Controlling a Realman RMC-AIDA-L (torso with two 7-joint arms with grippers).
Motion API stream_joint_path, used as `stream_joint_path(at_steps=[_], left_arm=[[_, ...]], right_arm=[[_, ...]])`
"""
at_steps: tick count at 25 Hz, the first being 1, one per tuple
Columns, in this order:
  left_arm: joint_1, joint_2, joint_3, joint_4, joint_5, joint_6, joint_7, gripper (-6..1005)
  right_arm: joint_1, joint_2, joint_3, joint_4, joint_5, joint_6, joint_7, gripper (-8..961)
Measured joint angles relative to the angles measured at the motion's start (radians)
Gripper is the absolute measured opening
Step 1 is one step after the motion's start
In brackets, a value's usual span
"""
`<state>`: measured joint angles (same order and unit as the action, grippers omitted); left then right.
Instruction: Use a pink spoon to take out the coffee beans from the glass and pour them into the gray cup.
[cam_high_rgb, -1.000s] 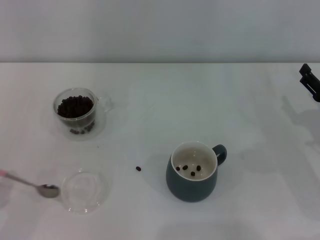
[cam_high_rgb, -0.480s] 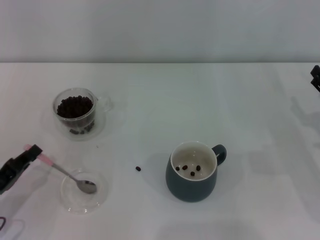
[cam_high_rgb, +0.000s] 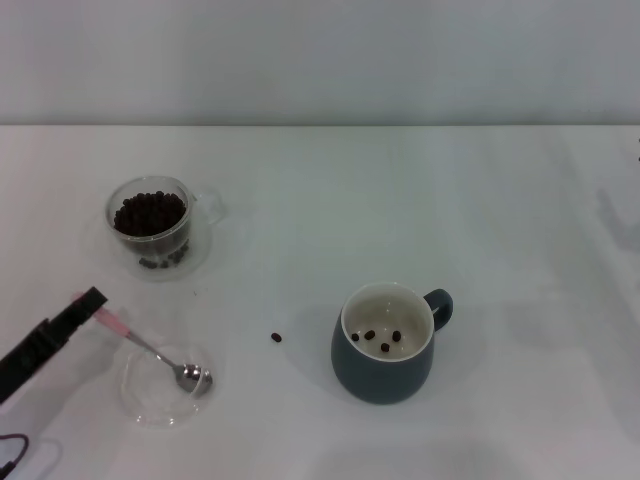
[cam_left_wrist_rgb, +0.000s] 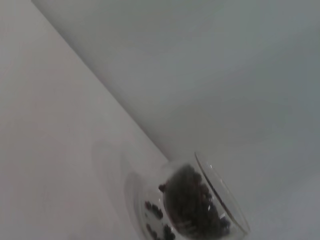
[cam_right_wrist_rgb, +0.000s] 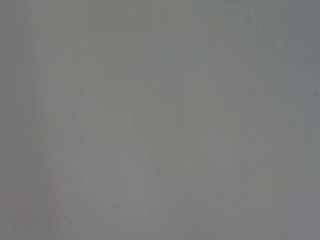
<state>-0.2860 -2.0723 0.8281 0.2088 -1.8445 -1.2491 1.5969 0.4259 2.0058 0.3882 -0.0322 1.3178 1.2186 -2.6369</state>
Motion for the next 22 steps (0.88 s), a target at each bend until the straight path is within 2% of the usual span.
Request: stream_joint_path(at_steps=[5,16,17,19,22], left_arm=[[-0.004,-0.003,-0.004,-0.006,0.006,0.001,0.047,261],[0.048,-0.003,-0.014,-0.015,-0.236,-0.016,0.327,689],[0.057,-0.007,-0.014,-0.035,-0.341,-0.018,0.516,729],[0.057,-0.009,-0.014,-0.057,-0.406,-0.018,0.653,893],[0.051,-0.010,-0.013,-0.085,-0.486,-0.015,0.922,893]], right_arm=[[-0.010,0.001,0.000,0.000,0.004,0.003,0.005,877],[-0.016,0.001,0.000,0.005,0.005,0.002,0.004,877],[-0.016,0.001,0.000,0.007,0.005,0.000,0.003,877],[-0.016,0.001,0.000,0.008,0.005,-0.002,0.001,877],[-0.017,0.001,0.000,0.008,0.005,-0.002,0.001,877]])
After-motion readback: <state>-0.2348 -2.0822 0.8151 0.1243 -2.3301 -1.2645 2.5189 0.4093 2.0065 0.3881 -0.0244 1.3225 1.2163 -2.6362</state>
